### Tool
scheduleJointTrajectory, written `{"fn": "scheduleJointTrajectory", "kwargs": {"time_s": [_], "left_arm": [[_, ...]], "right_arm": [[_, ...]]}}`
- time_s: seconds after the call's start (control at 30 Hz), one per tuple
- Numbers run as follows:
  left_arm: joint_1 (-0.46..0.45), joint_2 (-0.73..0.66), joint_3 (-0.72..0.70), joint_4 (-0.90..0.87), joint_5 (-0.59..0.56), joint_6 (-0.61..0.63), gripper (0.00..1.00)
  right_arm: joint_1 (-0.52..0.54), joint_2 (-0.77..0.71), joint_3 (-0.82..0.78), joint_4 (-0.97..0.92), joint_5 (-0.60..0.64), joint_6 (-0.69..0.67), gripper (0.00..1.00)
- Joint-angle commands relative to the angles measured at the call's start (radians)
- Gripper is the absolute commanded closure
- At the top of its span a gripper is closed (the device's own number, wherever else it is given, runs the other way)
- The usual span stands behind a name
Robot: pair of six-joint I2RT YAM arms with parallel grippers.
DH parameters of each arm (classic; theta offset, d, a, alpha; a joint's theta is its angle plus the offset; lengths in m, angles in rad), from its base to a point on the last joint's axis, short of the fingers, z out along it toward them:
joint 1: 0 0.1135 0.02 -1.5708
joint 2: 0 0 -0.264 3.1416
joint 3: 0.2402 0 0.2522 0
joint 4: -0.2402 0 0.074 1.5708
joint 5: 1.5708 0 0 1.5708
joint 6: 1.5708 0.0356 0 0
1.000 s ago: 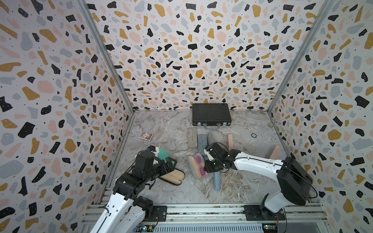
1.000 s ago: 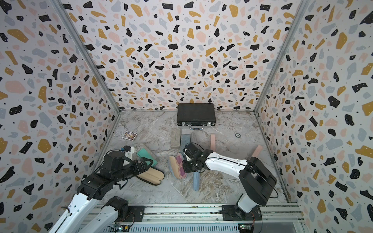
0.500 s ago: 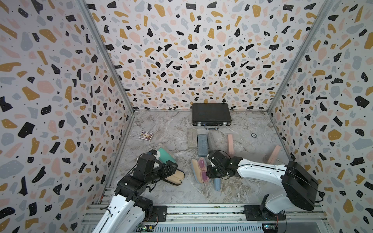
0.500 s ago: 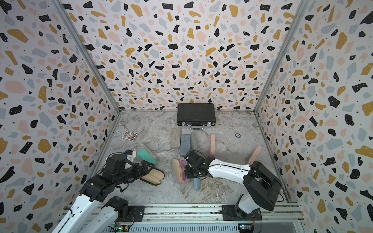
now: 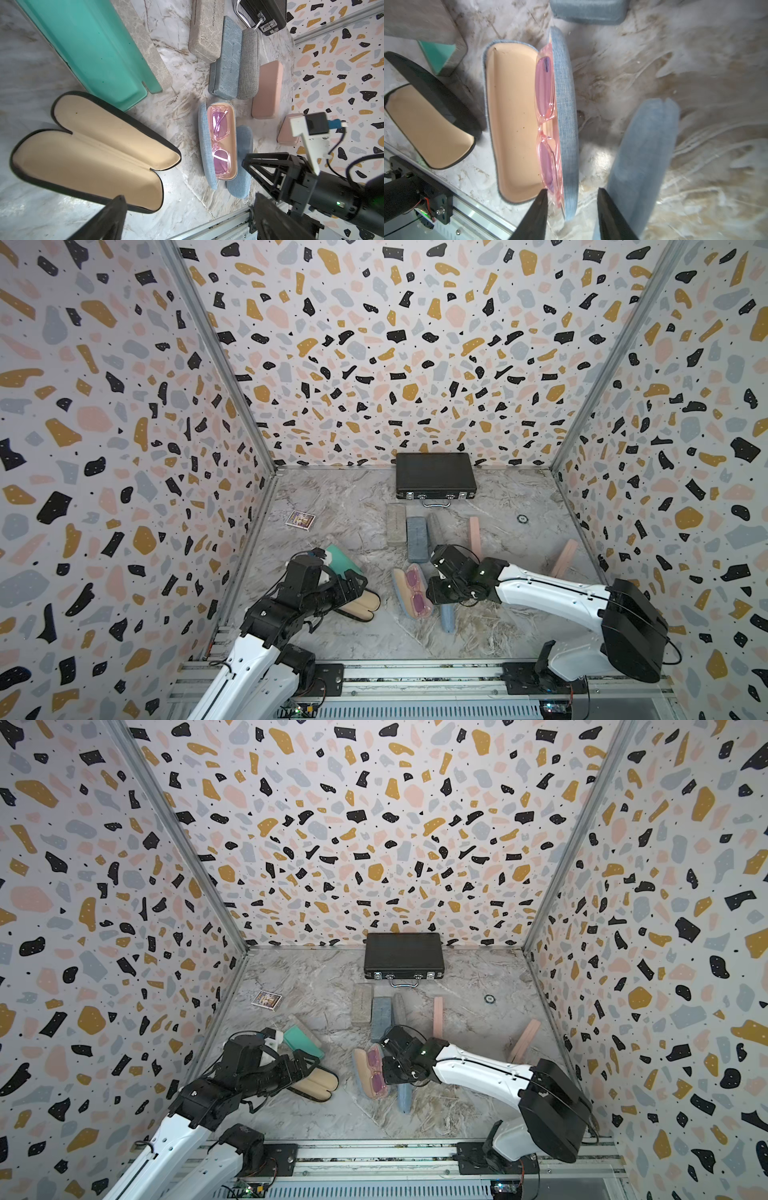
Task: Close the glasses case
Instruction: Place the glasses case at the center of the board, then pick up the glasses case at the center of the board.
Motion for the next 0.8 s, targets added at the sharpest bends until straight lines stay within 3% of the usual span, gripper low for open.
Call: {"fn": "scheduleJointTrajectory", "kwargs": {"time_s": [0.0, 0.23, 0.77], "left_arm": [[0.006, -0.001, 0.012, 0.044, 0.015, 0.009, 0.05], [0.006, -0.016, 0.005, 0.037, 0.02, 0.01, 0.05], [0.006, -0.038, -0.005, 0.008, 0.005, 0.021, 0.04]], "right_arm": [[0.006, -0.075, 0.037, -0.174, 0.094, 0.007, 0.56], [0.005, -0.053, 0.025, -0.304, 0.144, 0.026, 0.54], [0.005, 0.037, 0.038, -0.233, 0.131, 0.01, 0.51]]}}
